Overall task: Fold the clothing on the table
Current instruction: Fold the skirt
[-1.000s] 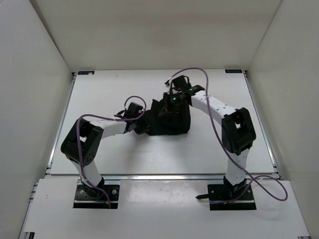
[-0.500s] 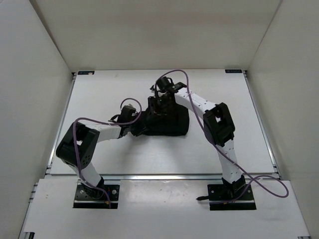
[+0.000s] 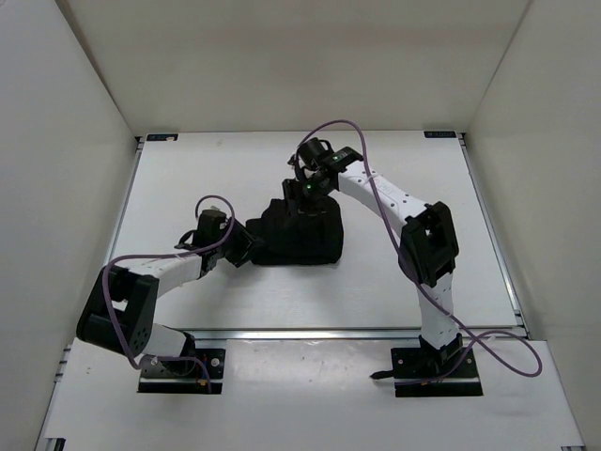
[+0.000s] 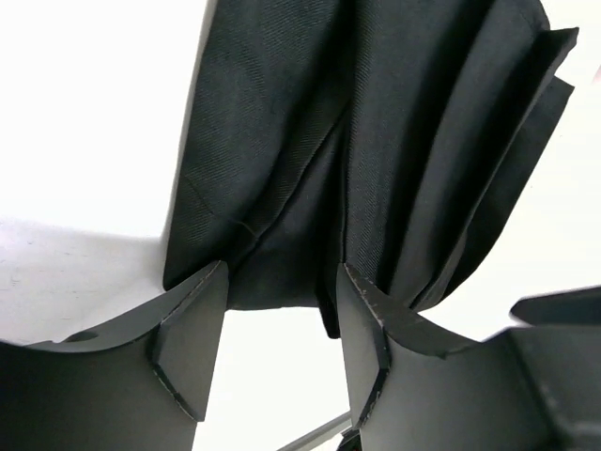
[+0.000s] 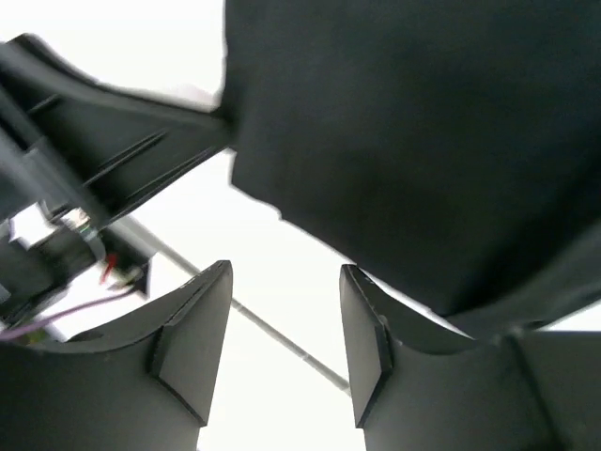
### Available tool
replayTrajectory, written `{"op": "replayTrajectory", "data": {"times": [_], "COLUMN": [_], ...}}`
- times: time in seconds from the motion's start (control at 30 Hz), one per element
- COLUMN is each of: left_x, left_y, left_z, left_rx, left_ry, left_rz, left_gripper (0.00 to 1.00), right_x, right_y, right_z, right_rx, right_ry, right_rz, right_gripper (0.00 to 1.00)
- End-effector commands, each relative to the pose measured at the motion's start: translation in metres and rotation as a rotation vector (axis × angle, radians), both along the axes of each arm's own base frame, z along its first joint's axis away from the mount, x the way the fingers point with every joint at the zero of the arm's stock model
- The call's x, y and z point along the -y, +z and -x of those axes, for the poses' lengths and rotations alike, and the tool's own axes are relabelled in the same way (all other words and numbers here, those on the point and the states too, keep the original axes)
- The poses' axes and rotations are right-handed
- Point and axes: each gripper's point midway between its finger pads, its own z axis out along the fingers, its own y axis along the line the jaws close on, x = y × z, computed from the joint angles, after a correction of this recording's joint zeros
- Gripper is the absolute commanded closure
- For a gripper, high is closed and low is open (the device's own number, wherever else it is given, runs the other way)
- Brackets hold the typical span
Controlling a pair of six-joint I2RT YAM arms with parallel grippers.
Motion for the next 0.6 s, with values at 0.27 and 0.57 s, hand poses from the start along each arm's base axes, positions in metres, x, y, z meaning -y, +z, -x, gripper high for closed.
{"op": "replayTrajectory", "data": {"times": [0.27,0.57], "left_x": [-0.026,-0.019], "left_y": [0.005,-0.044], "left_z": [0.008,0.01], "left_rx": [-0.007,-0.112], "left_ry": [0.07,-0.021], "left_rz": [-0.092,-0.203], "left_gripper": [0.45,0.89], "right_x": [-0.003,-0.008], "right_y": [-0.036,-0.073], "right_z": [0.002,-0.011], "right_rx": [0.132,0.104], "right_ry": [0.083,0.071], "right_rz": [0.157,0.291], "right_gripper": [0.55,0.54]}}
